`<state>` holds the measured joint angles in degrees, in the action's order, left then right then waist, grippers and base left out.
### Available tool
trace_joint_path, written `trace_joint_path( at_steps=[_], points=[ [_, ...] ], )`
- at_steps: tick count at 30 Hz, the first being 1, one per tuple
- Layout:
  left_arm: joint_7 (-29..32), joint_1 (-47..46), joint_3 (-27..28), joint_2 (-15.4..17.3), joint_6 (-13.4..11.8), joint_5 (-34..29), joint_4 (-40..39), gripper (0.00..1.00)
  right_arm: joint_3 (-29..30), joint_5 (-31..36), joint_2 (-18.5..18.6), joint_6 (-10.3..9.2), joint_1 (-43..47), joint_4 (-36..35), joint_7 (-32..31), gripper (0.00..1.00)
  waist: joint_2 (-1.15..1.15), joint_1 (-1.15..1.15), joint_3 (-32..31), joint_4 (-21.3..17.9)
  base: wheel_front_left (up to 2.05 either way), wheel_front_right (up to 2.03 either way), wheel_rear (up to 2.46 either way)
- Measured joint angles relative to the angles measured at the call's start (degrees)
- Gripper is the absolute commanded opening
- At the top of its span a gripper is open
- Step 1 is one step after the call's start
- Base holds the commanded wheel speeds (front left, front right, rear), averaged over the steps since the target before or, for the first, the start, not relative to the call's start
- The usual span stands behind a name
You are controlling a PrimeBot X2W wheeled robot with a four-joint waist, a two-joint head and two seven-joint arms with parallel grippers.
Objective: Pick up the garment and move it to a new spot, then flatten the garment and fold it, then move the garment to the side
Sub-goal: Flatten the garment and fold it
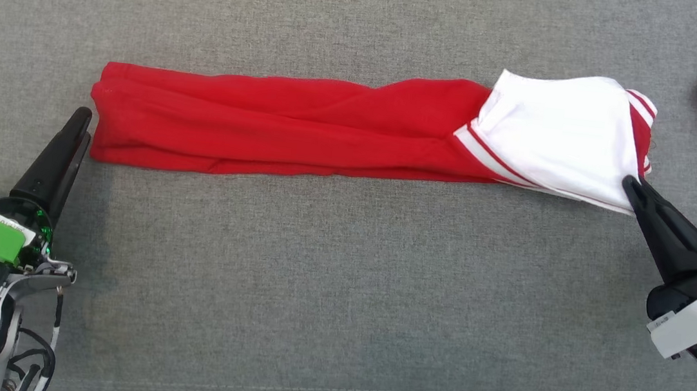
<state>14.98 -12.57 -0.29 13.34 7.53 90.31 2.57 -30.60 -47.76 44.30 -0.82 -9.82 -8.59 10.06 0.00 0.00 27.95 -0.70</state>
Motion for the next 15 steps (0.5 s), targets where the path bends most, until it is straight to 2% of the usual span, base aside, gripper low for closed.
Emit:
trace_joint_path(
  at_steps=[7, 14, 15],
  points=[
    [-0.4, 0.64, -1.07, -0.36, 0.0, 0.0, -1.43, 1.0, -0.08, -0.01, -0.16, -0.33, 0.99, 4.02, 0.08, 0.0, 0.0, 0.0, -0.15, -0.43, 0.0, 0.0, 0.0],
    [-0.32, 0.66, -1.91, -1.23, 0.0, 0.09, -2.2, 1.0, -0.11, -0.07, -2.78, -0.27, -0.6, 4.95, 0.74, 0.0, 0.0, 0.0, -0.22, -0.16, 0.0, 0.0, 0.0],
    [-0.3, 0.66, -2.22, -1.37, 0.0, 0.09, -2.23, 1.0, -0.09, -0.07, -3.27, -0.27, -1.19, 4.94, 1.03, 0.08, 0.0, 0.0, -0.22, -0.05, 0.0, 0.0, 0.0]
  ],
)
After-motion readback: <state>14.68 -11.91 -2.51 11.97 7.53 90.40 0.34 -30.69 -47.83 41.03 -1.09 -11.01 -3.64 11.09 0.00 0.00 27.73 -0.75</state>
